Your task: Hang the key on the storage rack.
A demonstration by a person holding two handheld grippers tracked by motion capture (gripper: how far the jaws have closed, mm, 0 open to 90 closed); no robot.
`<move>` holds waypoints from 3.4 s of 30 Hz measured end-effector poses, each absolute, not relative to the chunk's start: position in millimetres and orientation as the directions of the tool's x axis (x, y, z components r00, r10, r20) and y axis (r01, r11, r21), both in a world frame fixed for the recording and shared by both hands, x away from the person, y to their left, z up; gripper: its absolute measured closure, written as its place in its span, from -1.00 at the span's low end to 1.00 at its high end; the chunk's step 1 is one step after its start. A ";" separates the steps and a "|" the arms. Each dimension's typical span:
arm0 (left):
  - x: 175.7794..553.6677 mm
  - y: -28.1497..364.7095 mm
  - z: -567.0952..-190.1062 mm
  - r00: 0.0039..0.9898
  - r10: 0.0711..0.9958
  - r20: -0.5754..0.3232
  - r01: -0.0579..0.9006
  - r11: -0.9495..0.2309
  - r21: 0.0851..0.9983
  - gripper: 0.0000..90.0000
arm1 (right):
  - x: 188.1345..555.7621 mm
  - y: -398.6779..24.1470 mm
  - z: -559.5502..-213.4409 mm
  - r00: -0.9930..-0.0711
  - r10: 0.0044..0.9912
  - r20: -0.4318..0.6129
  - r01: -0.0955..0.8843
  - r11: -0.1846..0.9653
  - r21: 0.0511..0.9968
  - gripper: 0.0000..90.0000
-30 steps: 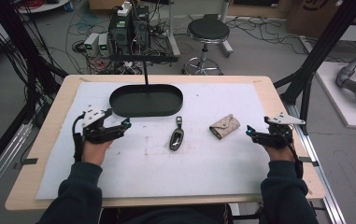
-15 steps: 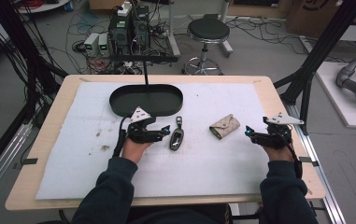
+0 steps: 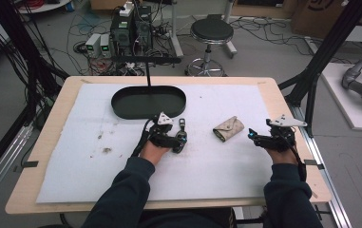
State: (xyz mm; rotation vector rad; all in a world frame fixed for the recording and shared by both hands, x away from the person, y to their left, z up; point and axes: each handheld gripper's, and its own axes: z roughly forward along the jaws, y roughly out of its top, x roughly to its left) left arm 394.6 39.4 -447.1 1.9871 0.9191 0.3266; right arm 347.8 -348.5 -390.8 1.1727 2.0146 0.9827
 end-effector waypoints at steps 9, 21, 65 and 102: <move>395.6 26.9 -449.0 0.704 0.702 -0.104 0.509 -0.397 0.763 -0.37 | 347.7 -347.6 -391.1 -0.430 0.893 -0.134 0.449 0.341 0.826 -0.51; 398.8 52.9 -442.2 0.656 0.749 -0.093 0.554 -0.395 0.733 0.05 | 347.6 -348.4 -391.2 -0.429 0.894 -0.131 0.451 0.338 0.826 -0.51; 408.9 176.1 -336.7 0.486 0.871 -0.075 0.370 -0.127 0.920 0.08 | 349.0 -347.9 -392.4 -0.442 0.888 -0.123 0.452 0.339 0.825 -0.51; 486.6 247.9 -280.0 0.346 0.928 -0.134 0.320 0.017 0.947 0.08 | 346.9 -349.4 -393.0 -0.453 0.883 -0.120 0.439 0.338 0.833 -0.51</move>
